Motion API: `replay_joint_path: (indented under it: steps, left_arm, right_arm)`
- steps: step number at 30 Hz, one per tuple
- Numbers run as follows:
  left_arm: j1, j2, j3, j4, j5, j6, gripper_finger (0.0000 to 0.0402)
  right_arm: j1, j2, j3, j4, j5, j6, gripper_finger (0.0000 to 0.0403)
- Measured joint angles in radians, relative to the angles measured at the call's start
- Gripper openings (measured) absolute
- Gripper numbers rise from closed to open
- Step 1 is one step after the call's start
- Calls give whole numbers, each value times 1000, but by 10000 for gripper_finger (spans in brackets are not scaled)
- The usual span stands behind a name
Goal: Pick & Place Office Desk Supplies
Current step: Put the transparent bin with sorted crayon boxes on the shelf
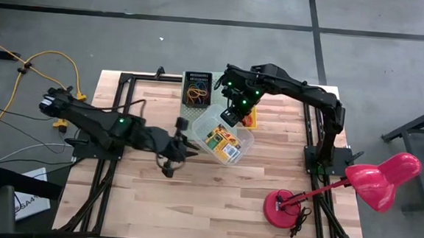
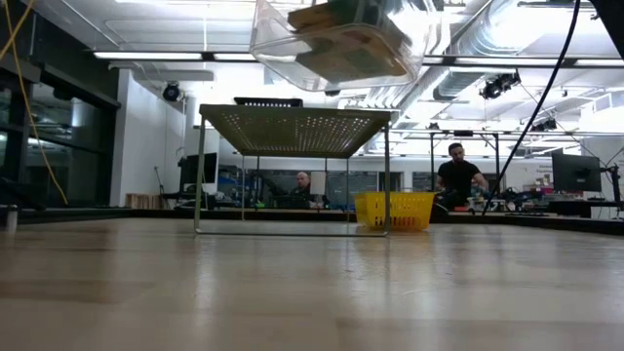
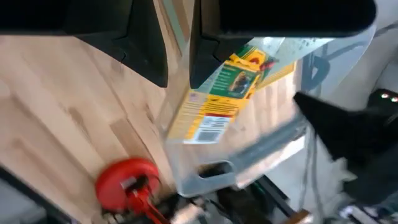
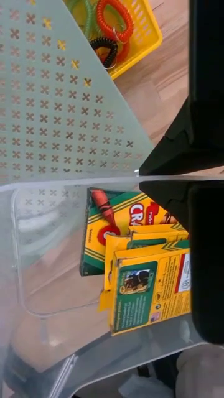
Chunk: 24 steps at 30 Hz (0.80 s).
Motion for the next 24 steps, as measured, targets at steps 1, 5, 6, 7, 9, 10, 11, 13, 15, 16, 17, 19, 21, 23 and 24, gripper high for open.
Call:
replay_joint_path:
  steps: [1, 5, 6, 7, 9, 10, 11, 13, 15, 16, 17, 19, 21, 23, 24]
  left_arm:
    - [3, 26, 33, -34, 6, 16, 62]
    - [13, 102, 146, -159, 13, 70, 76]
    - [18, 115, 168, -184, 13, 79, 81]
    - [24, 124, 188, -208, 13, 88, 86]
    - [34, 132, 213, -224, 13, 109, 97]
    - [41, 132, 219, -223, 17, 124, 103]
    - [50, 132, 223, -222, 26, 136, 109]
    - [73, 130, 224, -220, 65, 146, 119]
    - [101, 130, 224, -223, 138, 136, 126]
    - [116, 130, 224, -226, 168, 130, 128]
    - [132, 130, 224, -231, 200, 126, 129]
    - [160, 130, 224, -238, 223, 113, 129]
    - [179, 130, 224, -239, 225, 108, 129]
    - [198, 129, 224, -241, 240, 103, 129]
    - [205, 129, 224, -244, 260, 100, 129]
  right_arm:
    - [0, 0, 0, -1, 0, 0, 4]
    - [0, 0, 0, -1, 1, 0, 4]
    - [0, 0, 0, -1, 1, -3, 4]
    - [0, 0, 0, -1, 0, -5, 4]
    - [1, 0, 0, -1, -4, -8, 4]
    - [2, 0, 0, -1, -5, -8, 4]
    - [3, 0, 0, -1, -7, -11, 4]
    - [4, 0, 0, -1, -15, -17, 4]
    - [9, 0, 0, -1, -19, -27, 4]
    - [11, 0, 0, -1, -19, -28, 4]
    - [14, 0, 0, -2, -21, -31, 4]
    - [21, 0, 0, -1, -22, -34, 4]
    - [29, 0, 0, -1, -23, -36, 4]
    - [38, 0, 0, -2, -23, -44, 4]
    - [42, 0, 0, -3, -23, -46, 4]
